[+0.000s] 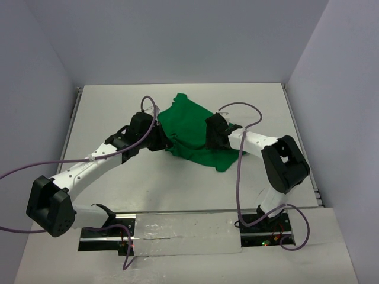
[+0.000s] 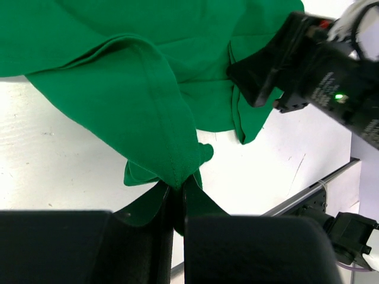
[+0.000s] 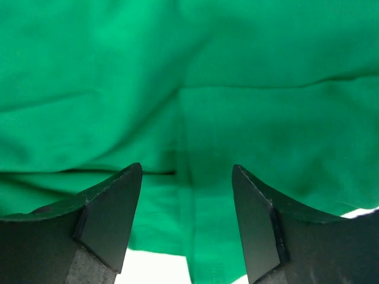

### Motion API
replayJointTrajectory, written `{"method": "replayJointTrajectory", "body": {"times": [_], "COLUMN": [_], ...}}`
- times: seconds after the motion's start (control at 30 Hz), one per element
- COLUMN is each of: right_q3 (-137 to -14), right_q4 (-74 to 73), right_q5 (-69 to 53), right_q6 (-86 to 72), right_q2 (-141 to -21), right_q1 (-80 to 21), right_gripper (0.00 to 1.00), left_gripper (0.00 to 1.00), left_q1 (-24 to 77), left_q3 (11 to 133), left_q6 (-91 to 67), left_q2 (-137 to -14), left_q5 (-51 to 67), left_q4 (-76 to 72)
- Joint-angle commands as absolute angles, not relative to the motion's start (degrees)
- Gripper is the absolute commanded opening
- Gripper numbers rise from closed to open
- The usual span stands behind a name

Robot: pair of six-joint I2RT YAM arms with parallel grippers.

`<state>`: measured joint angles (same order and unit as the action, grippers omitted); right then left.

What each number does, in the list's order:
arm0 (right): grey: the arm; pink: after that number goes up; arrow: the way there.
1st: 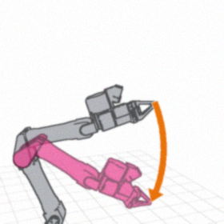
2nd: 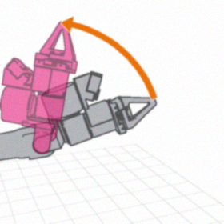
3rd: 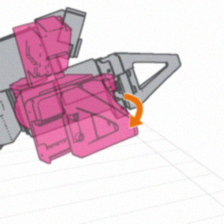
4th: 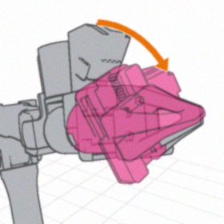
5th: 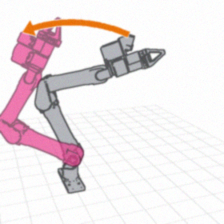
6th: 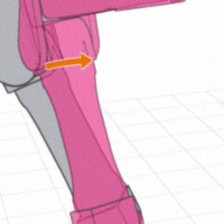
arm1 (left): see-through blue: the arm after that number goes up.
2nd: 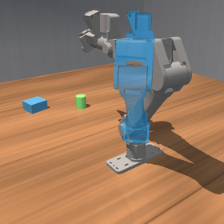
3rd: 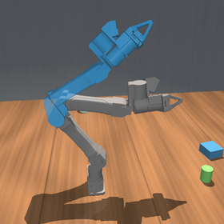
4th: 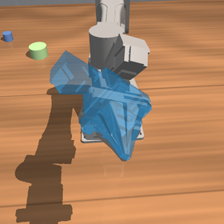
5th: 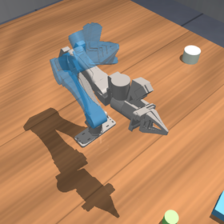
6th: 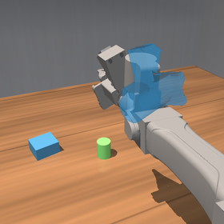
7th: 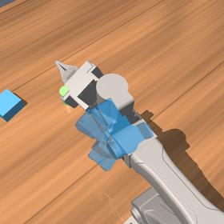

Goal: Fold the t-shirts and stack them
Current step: Flatten out the tshirt

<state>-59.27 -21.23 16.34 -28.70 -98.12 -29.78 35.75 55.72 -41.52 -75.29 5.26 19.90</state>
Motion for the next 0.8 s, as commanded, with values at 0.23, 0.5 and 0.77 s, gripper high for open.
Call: {"method": "replayJointTrajectory", "body": {"times": [0.23, 0.5, 0.77], "right_q3": [-60.25, -61.07, -60.25], "right_q4": [-21.88, -20.23, -19.88], "right_q5": [22.44, 18.33, 20.18], "right_q6": [-29.43, -29.0, -29.63], "right_q2": [-99.09, -99.13, -102.83], "right_q1": [-28.37, -28.48, -28.56], "right_gripper": [0.52, 0.75, 0.67], "left_gripper": [0.1, 0.1, 0.1], "left_q1": [34.53, 34.44, 34.37], "left_q3": [54.92, 54.32, 54.67], "left_q6": [-42.0, -42.1, -42.19], "left_q2": [-74.41, -73.74, -74.28], "left_q5": [5.69, 5.52, 6.15], "left_q4": [17.49, 17.51, 16.88]}}
